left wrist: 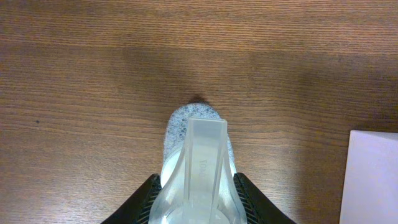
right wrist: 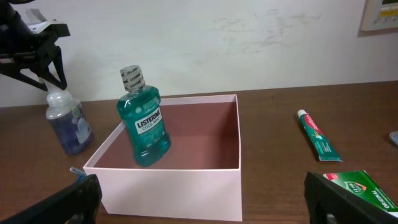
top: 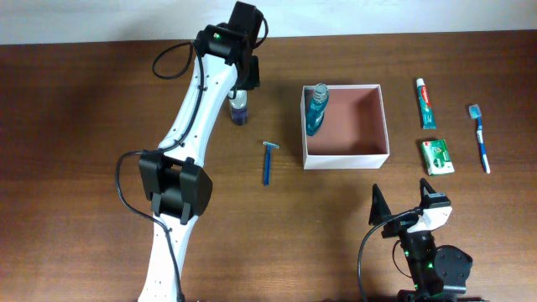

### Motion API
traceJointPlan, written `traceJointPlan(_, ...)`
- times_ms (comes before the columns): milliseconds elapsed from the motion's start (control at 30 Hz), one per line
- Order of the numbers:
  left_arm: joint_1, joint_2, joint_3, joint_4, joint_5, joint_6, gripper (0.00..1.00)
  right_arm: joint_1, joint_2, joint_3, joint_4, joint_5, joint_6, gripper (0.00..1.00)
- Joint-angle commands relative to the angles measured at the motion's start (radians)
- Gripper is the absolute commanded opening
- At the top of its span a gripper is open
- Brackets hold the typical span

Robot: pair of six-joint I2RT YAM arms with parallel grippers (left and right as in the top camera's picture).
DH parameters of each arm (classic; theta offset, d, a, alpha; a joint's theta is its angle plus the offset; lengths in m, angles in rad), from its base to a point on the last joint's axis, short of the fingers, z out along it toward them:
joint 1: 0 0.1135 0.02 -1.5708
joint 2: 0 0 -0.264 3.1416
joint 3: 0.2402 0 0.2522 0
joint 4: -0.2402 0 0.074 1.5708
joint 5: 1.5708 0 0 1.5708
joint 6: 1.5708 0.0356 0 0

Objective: Pack container
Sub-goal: 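Move the left gripper to the blue soap pump bottle and grasp, then lift the soap pump bottle and carry it over the box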

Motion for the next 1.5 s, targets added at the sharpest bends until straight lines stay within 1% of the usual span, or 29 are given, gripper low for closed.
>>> traceJointPlan(0,0.005,-0.024,-0.006,0.014,0.0,0.013,0.35,0.005,-0.01,-0.005,-0.006,-0.002,0.003,0.99)
traceJointPlan(133,0.005,-0.026,-0.002,0.021,0.0,0.032,0.31,0.005,-0.01,-0.005,-0.006,-0.002,0.003,0.99)
traceJointPlan(400,0.005,-0.059,0.015,0.029,0.0,0.044,0.31,0.005,-0.01,-0.005,-0.006,-0.002,0.003,0.99)
traceJointPlan(533,0.005,-0.088,0.081,0.032,0.0,0.077,0.31,0.005,-0.01,-0.005,-0.006,-0.002,0.003,0.99)
traceJointPlan(800,-0.014,-0.174,0.248,0.034,0.003,0.076,0.31,0.005,-0.01,-0.005,-0.006,-0.002,0.003,0.99)
traceJointPlan(933,-0.051,-0.218,0.328,0.044,0.004,0.077,0.31,0.005,-0.01,-0.005,-0.006,-0.002,0.003,0.99)
traceJointPlan(1067,-0.101,-0.24,0.369,0.054,0.004,0.077,0.31,0.005,-0.01,-0.005,-0.006,-0.002,0.003,0.99)
traceJointPlan(1333,-0.259,-0.258,0.373,0.124,0.004,0.079,0.31,0.005,-0.01,-0.005,-0.006,-0.002,0.003,0.99)
traceJointPlan(1467,-0.33,-0.258,0.373,0.152,0.004,0.123,0.31,0.005,-0.01,-0.005,-0.006,-0.002,0.003,0.99)
